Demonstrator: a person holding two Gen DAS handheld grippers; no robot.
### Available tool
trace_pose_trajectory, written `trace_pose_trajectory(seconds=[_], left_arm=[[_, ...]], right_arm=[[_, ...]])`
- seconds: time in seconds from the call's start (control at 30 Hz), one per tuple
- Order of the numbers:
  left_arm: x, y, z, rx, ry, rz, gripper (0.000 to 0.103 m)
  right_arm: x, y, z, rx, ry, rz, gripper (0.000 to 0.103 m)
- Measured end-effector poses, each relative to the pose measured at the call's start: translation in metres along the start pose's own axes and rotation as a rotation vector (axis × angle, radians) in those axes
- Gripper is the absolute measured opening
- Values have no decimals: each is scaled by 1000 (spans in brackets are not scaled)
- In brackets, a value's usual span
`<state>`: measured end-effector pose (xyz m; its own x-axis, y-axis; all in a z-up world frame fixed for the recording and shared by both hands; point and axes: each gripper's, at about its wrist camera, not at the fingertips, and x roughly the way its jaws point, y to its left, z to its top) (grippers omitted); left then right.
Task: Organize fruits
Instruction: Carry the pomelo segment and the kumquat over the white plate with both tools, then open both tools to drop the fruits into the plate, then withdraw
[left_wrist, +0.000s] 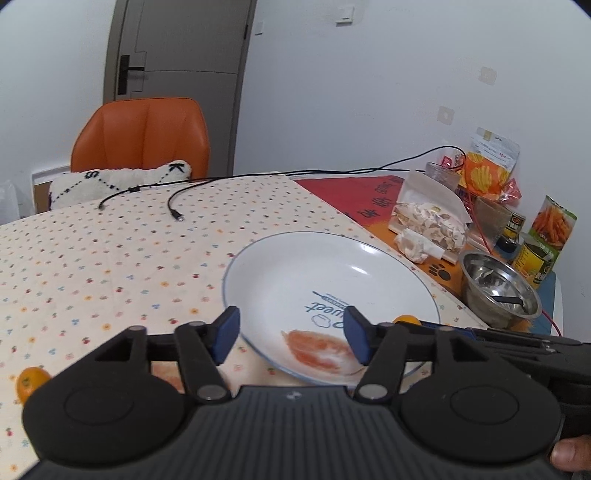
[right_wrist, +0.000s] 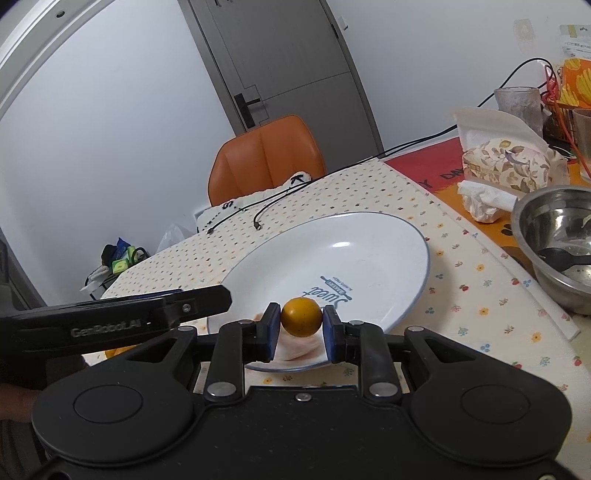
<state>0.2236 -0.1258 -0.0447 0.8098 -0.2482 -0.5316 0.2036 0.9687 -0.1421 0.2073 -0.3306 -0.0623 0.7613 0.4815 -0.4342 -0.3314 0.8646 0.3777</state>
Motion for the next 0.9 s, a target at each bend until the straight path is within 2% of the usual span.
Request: trace_pose_trajectory(seconds=[0.17,0.23,0.33,0.53,0.63,0.73,0.9], left_arm=[[-10,10,-1,-19,0,21,76],[-15,14,-2,-23,1,32,78],[-21,20,-5,-33,-1,53,79],[-33,38,-11,-76,-7,82,86],[-41,46,-12,-93,-16,94,87],[-50,51,-13,-101,-46,104,88],[-64,59,-15,-131,-89,107,91]], right_arm=[[2,8,2,-12,-11,0,24],[1,11,3,-20,-22,-9,29],[0,18,3,-53,-36,-35,51],[-2,26,-2,-71,-28,-27,62],[-4,31,-6,-85,-32,-19,76],[-7,38,-10,-115,-38,-7,95],[-14,49,-11,-152,-54,23,103]])
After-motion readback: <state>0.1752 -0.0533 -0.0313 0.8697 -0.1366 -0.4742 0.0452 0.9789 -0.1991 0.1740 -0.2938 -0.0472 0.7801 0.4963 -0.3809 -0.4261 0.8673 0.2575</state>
